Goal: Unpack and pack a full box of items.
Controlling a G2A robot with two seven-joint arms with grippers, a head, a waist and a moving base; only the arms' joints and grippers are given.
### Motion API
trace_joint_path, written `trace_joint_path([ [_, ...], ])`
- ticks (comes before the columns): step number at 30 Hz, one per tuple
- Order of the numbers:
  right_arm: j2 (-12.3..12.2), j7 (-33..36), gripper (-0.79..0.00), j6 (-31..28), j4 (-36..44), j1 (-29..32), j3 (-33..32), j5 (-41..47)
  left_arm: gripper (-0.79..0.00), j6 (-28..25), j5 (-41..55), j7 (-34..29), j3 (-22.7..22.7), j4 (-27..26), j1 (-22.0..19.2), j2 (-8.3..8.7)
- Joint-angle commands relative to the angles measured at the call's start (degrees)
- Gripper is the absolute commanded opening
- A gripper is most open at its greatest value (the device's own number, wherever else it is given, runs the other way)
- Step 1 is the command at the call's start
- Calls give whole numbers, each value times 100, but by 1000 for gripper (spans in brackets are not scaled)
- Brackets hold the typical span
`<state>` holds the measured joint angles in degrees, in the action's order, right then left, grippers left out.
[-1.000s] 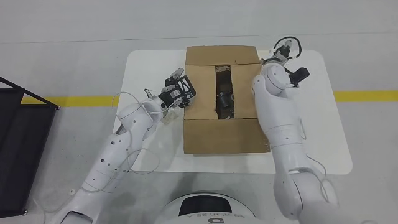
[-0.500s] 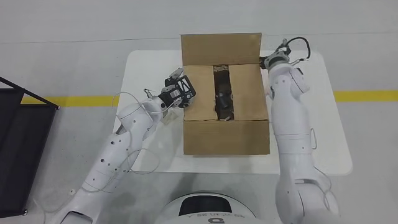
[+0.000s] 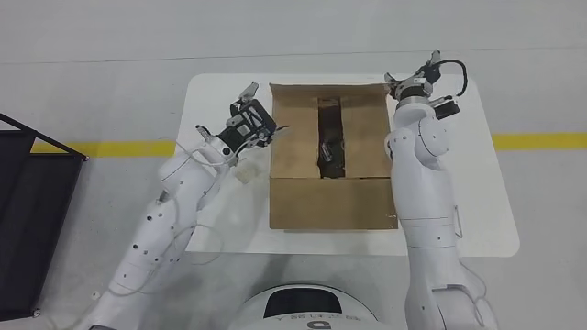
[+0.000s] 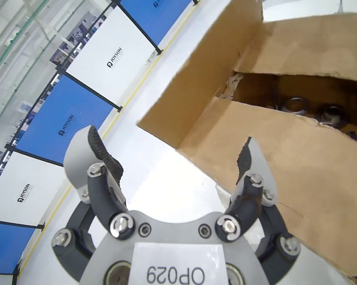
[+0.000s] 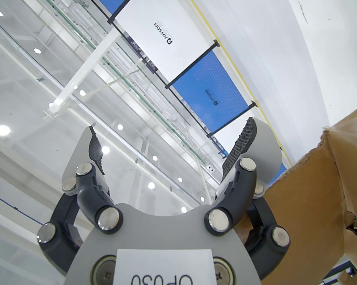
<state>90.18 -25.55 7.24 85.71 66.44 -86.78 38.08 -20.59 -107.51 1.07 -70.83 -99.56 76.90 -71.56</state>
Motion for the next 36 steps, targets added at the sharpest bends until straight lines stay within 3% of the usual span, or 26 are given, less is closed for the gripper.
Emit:
trace_joint_path([
  [1,-7,123,0,242,79,50,51,-17,0,-10,90,85,-143,-169,138,26],
  [8,-58,344,0,869,642,313,-52,-14,0,-506,970,855,-657,-541,611,113],
  [14,-129,695,0,1489,1199,601,-98,-233,0,-885,1997,1220,-1043,-466,786,153],
  [18,-270,1418,0,2302,1533,930,-37,-1159,0,-833,2224,790,-1055,-276,696,154],
  [23,-365,1758,0,2566,1651,1132,-65,-1750,0,-737,2560,441,-902,-30,558,130],
  [32,-463,1970,0,2579,2060,1437,41,-2579,0,-537,2694,-250,-548,358,228,91],
  [36,-428,1778,0,2246,2385,1524,-74,-2139,0,-350,2532,-556,-364,688,53,70],
])
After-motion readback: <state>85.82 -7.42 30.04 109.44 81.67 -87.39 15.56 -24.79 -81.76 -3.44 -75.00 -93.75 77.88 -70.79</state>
